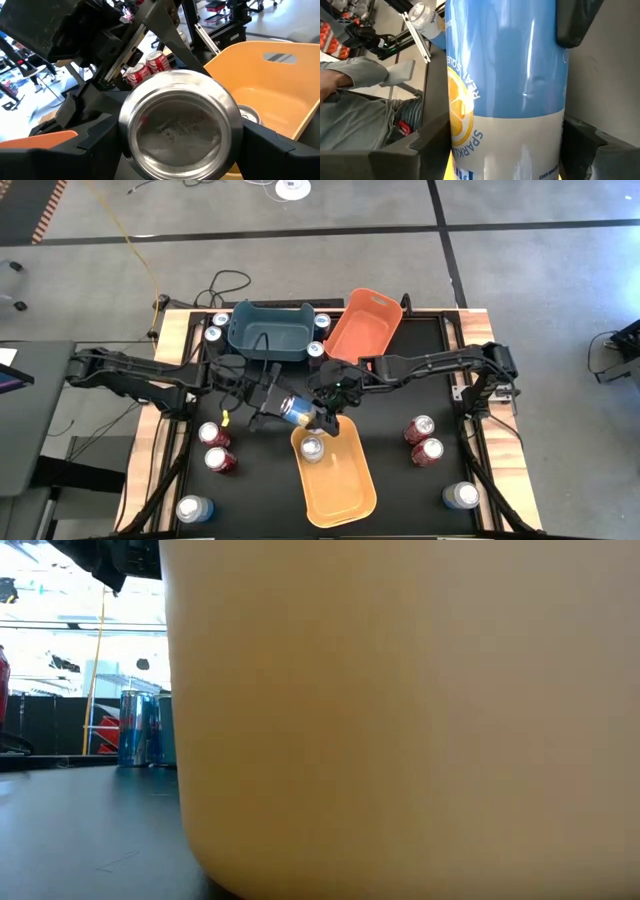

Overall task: Sort soda cans
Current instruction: Put the blue white soda can into the yellow bin

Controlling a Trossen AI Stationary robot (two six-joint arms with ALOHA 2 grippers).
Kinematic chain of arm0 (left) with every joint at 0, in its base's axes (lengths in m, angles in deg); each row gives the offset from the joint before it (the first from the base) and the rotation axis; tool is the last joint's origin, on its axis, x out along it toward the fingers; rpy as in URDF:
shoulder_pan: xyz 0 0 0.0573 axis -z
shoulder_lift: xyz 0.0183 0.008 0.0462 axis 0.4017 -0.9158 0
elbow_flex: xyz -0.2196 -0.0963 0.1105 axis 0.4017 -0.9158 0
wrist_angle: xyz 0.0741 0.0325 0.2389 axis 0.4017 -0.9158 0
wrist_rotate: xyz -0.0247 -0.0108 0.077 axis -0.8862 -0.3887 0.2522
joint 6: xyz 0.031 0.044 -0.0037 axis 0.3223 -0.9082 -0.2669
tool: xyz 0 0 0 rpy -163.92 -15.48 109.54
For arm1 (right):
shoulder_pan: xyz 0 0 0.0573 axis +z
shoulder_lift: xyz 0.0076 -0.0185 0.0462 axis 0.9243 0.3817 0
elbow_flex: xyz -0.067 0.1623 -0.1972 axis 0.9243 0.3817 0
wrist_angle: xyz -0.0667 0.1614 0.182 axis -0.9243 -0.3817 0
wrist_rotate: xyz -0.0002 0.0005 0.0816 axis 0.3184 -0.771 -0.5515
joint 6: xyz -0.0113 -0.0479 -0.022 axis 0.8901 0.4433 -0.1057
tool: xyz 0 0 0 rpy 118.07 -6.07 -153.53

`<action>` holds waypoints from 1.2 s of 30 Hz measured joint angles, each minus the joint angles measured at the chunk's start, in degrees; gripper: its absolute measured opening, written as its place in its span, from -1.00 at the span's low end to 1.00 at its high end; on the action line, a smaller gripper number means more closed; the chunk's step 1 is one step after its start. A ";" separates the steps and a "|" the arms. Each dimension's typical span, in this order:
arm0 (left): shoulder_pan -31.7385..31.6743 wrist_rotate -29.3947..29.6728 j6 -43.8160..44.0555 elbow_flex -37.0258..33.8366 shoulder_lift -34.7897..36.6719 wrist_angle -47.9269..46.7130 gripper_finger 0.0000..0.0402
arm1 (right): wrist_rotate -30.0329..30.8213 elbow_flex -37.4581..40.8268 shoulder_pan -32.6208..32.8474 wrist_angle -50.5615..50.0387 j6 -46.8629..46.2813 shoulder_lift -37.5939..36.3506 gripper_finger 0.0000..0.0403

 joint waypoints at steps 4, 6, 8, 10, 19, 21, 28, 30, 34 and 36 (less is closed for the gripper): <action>0.09 1.83 1.98 0.00 0.99 0.88 0.51 | 1.84 0.10 0.27 1.83 -3.41 -1.03 0.68; -0.10 3.11 2.51 0.03 1.54 1.47 0.51 | 6.28 0.09 0.85 2.19 -3.41 -2.50 0.75; -0.23 3.97 3.50 -0.18 1.95 0.82 0.51 | 12.13 -0.10 1.60 1.31 -3.30 -4.51 0.80; -0.43 3.73 4.25 -0.42 2.32 -0.03 0.51 | 18.50 -0.10 2.58 -1.69 -2.73 -7.03 0.82; -1.95 3.38 7.34 -0.52 2.82 1.92 0.51 | 48.28 7.04 10.61 -9.20 -5.94 -13.76 0.83; -1.95 3.01 7.09 -0.52 2.82 1.63 0.51 | 49.13 10.41 12.41 -9.91 -10.64 -15.00 0.83; -1.95 2.99 7.88 -0.52 2.77 2.59 0.52 | 70.18 19.91 18.24 -6.14 -20.28 -16.13 0.83; -1.97 3.02 7.93 -0.52 2.77 2.85 0.52 | 74.28 20.40 18.18 -8.00 -20.86 -15.36 0.83; -1.97 3.28 7.77 -0.52 2.77 2.96 0.52 | 71.20 20.62 16.56 -8.14 -21.14 -13.77 0.83; -1.97 3.30 7.75 -0.52 2.77 3.37 0.52 | 71.27 20.46 16.17 -5.25 -21.42 -14.10 0.83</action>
